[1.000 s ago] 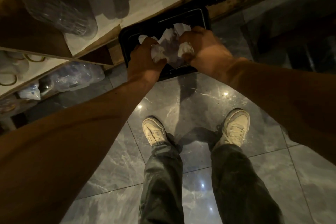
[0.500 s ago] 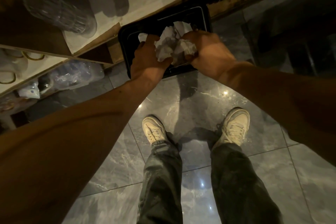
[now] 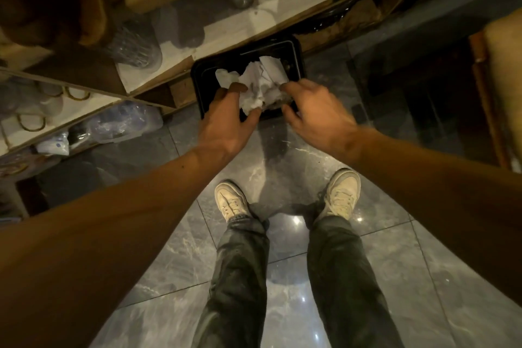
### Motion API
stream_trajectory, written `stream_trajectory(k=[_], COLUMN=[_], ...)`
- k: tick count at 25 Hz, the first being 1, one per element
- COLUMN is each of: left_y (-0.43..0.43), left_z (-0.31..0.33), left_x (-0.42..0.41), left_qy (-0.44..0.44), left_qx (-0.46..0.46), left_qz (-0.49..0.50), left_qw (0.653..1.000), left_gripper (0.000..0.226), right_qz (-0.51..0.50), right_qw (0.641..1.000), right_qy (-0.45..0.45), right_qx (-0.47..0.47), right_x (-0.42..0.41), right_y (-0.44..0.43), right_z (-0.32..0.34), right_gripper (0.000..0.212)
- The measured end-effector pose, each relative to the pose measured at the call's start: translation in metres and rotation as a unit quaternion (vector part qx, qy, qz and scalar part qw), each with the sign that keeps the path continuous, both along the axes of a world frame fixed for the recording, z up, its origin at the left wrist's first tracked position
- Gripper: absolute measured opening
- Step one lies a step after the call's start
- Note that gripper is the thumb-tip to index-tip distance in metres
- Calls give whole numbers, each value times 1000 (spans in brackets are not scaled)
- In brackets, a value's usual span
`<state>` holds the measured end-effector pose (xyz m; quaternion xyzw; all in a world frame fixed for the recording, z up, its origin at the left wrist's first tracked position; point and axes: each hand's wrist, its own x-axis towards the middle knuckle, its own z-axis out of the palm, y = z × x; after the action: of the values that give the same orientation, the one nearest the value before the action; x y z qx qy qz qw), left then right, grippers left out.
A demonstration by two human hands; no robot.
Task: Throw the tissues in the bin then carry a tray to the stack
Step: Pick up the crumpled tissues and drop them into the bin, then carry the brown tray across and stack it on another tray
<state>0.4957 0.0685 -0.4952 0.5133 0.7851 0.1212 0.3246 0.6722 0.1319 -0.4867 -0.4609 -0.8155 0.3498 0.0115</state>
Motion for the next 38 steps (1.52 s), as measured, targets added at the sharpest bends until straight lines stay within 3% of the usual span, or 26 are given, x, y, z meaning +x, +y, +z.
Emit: stream_trajectory(k=[11, 20, 29, 38], left_y=[-70, -125, -157, -119], left_z=[204, 375, 454, 515], left_x=[33, 27, -25, -110], left_qy=[35, 126, 175, 200], left_qx=[38, 111, 162, 235], left_qz=[-24, -69, -23, -17], left_qw=[998, 983, 971, 951], left_gripper=[44, 43, 48, 50], right_qz=[85, 158, 153, 93], right_qw=[992, 966, 943, 943], right_qy=[-21, -27, -11, 18], right_qx=[95, 205, 295, 321], right_x=[26, 19, -28, -111], right_y=[-49, -83, -95, -76], right_z=[191, 366, 461, 508], right_gripper=[41, 49, 52, 61])
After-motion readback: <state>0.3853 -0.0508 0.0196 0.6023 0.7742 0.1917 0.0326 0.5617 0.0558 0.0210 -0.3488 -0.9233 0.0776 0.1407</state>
